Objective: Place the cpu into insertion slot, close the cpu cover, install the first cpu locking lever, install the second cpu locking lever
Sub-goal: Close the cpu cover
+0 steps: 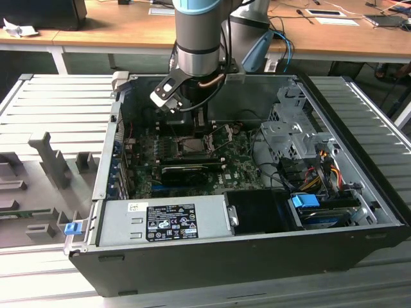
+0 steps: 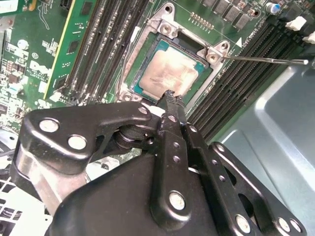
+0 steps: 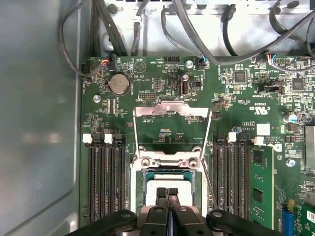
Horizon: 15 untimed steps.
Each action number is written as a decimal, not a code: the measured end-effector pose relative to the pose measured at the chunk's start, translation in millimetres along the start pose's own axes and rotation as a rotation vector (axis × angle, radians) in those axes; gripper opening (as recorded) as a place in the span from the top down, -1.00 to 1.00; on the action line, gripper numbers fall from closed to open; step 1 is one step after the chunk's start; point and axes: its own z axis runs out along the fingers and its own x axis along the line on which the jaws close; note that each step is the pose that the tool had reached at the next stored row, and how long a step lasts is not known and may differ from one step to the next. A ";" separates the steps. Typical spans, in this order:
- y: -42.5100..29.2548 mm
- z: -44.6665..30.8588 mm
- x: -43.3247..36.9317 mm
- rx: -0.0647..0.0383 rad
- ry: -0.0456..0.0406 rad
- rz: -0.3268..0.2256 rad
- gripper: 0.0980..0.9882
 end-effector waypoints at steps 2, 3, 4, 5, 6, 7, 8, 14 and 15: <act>0.3 -4.4 0.2 0.000 0.0000 0.000 0.98; 0.3 -5.5 0.2 0.000 0.0000 0.000 0.98; 0.4 -6.3 0.3 0.000 0.0000 0.000 0.98; 0.5 -7.3 0.3 0.000 0.0001 0.000 0.98; 0.5 -7.9 0.3 0.000 0.0000 0.000 0.98; 0.5 -8.3 0.3 0.000 0.0000 0.000 0.98; 0.6 -8.8 0.4 0.000 0.0001 0.000 0.98; 0.6 -10.3 0.4 0.000 0.0000 0.000 0.98; 0.7 -10.5 0.4 0.000 0.0000 0.000 0.98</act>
